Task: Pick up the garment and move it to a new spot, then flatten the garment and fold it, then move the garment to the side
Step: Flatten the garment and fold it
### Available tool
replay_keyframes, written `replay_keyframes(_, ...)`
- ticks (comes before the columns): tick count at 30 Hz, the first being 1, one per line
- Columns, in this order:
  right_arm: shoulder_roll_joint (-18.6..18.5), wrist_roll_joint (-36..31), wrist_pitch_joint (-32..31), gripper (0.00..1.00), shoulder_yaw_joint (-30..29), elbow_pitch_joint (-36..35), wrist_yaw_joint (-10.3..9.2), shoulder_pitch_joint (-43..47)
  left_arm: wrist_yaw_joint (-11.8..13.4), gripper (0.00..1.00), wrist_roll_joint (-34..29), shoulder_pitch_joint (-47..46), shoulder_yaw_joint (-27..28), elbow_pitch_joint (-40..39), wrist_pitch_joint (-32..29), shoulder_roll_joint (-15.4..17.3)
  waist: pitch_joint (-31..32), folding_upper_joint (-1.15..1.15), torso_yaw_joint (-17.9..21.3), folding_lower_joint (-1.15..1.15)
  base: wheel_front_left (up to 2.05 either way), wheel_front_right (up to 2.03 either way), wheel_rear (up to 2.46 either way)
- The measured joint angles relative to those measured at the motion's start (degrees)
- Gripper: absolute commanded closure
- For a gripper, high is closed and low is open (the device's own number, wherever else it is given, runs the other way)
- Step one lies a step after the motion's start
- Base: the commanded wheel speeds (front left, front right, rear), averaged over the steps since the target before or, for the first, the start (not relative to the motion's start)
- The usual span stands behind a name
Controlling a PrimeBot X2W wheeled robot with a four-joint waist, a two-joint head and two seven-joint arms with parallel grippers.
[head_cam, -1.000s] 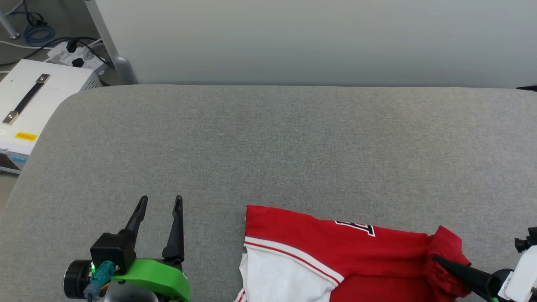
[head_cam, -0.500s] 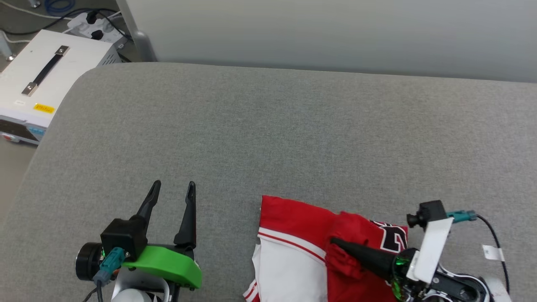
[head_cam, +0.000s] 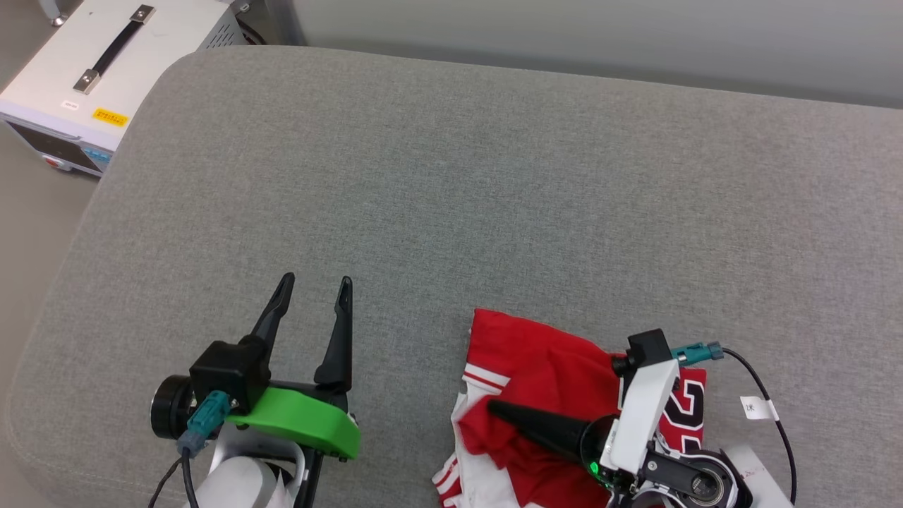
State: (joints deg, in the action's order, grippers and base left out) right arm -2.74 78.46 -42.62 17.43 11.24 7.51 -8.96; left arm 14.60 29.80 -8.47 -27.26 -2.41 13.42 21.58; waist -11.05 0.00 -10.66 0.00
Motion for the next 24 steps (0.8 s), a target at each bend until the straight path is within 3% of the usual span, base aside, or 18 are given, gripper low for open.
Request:
replay_keyframes(7,-0.12,-0.62,2.33,0.00,1.48,-0.10,0.00,-0.70,-0.71,0.00,0.00,-0.10,0.21,1.74,0.62,-0.32,-0.28,0.00,0.17,0.00,0.00,0.00,0.00)
replay_keyframes(14,-3.34,-5.03,7.04,0.00,3.07,-7.28,-0.01,-1.43,-1.25,0.00,0.00,-0.10,0.35,2.56,0.70,-0.43,0.54,0.00,0.93,0.00,0.00,0.00,0.00)
replay_keyframes(20,-8.64,-21.91,20.71,0.00,0.24,-9.90,-0.01,-1.68,-1.30,0.00,0.00,0.01,0.71,3.53,0.74,-0.41,1.88,0.00,1.61,0.00,0.00,0.00,0.00)
replay_keyframes(24,-9.24,-32.09,27.30,0.00,-5.72,-9.80,0.00,0.42,-1.14,0.00,0.00,0.54,1.41,3.81,0.75,-0.27,3.03,0.00,2.58,0.00,0.00,0.00,0.00)
